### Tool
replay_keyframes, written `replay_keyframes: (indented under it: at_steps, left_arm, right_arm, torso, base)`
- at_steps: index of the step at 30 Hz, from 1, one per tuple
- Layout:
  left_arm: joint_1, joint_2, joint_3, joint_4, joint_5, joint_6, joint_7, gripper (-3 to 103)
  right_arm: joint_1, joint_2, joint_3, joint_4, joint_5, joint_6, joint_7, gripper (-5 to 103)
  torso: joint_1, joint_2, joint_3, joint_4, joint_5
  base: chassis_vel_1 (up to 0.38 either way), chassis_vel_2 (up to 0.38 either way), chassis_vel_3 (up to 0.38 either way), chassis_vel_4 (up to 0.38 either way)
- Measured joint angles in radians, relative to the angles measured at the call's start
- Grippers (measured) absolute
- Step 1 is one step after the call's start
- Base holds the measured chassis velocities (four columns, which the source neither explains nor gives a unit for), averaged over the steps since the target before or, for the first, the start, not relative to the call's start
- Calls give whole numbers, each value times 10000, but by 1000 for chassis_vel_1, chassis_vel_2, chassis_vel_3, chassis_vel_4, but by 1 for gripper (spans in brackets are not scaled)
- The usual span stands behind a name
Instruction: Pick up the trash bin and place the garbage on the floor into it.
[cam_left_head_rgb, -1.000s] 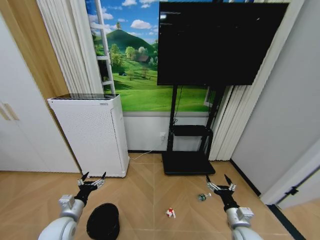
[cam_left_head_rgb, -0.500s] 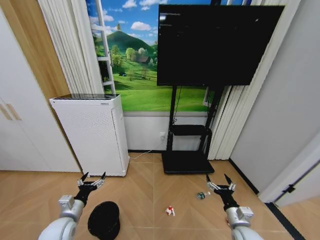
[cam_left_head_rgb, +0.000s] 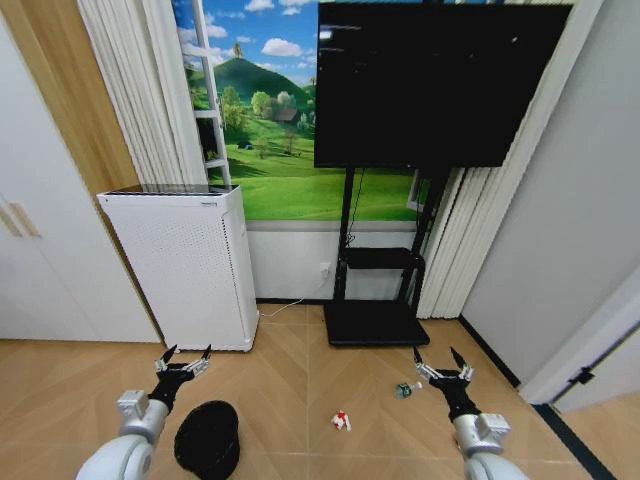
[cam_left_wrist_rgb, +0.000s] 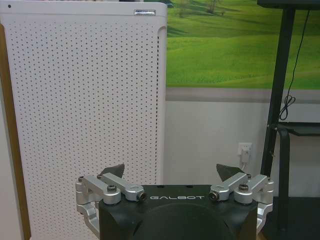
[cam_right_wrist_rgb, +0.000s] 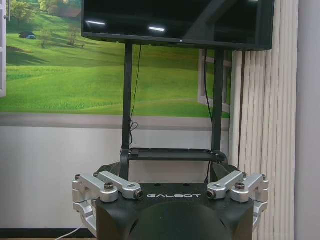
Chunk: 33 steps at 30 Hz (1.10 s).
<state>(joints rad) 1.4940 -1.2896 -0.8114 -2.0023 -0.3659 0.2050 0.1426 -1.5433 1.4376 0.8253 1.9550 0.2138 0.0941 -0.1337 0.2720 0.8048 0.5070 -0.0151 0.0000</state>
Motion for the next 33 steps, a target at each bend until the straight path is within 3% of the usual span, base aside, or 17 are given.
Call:
replay_keyframes:
  at_steps: [25, 33]
  left_arm:
    - [-10, 57, -20, 6, 17, 6, -39, 100]
    - [-94, 66, -202, 80, 66, 26, -322, 100]
  right_arm:
    - [-9, -36, -51, -101, -12, -7, -3, 100]
    - [69, 47, 67, -244, 85, 23, 85, 100]
  torso:
    - [-428, -1049, -622, 0, 0]
    - [-623, -1526, -903, 0, 0]
  base:
    - [0, 0, 0, 0]
    - [0, 0, 0, 0]
